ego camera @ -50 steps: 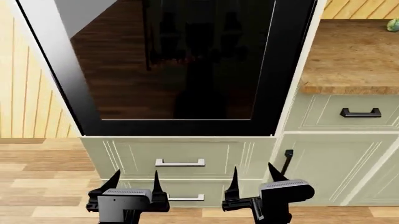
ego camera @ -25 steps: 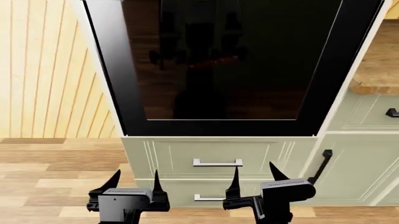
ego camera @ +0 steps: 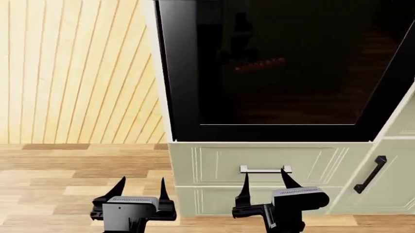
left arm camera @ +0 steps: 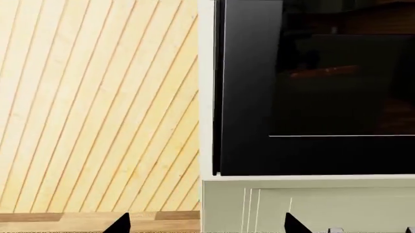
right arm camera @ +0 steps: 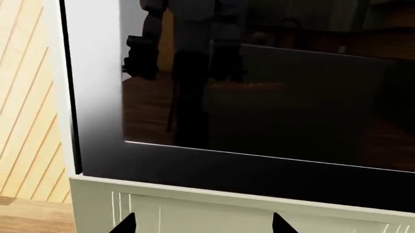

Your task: Open the oven door

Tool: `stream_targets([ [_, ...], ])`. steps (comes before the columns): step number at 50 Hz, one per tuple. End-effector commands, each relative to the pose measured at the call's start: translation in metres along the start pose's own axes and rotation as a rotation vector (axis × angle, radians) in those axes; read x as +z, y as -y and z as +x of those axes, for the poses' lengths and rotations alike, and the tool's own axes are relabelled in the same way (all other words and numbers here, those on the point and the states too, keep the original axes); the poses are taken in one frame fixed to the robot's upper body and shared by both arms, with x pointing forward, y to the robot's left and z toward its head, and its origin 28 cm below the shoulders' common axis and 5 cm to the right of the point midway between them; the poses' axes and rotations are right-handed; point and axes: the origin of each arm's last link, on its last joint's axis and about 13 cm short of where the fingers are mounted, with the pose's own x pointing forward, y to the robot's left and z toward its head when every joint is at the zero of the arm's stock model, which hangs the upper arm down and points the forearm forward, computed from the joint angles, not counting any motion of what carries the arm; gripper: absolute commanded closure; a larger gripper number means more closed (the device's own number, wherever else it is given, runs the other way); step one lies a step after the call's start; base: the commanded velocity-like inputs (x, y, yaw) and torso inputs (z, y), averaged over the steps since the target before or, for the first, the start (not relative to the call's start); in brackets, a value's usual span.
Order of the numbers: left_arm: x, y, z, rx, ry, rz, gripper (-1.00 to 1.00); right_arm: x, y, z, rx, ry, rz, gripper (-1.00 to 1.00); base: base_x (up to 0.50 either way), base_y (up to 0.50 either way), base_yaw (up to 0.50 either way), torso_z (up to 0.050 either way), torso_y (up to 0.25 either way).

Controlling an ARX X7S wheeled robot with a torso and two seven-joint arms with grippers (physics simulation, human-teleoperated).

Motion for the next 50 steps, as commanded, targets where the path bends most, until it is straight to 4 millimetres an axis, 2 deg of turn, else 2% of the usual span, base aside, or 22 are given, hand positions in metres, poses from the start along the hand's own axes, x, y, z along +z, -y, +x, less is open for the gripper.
stream_targets([
  [1, -0.0003, 0.0000, -0.0013, 0.001, -0.004, -0.001, -1.00, -0.0004, 0.0001, -0.0011, -0.001, -0.002, 0.004, -1.00, 0.00, 0.50, 0.00, 0.000, 0.000],
  [50, 0.0006, 0.0009, -0.0009, -0.005, 0.002, -0.004, -1.00, 0.0012, 0.0019, -0.0007, -0.009, 0.017, 0.040, -1.00, 0.00, 0.50, 0.00, 0.000, 0.000],
])
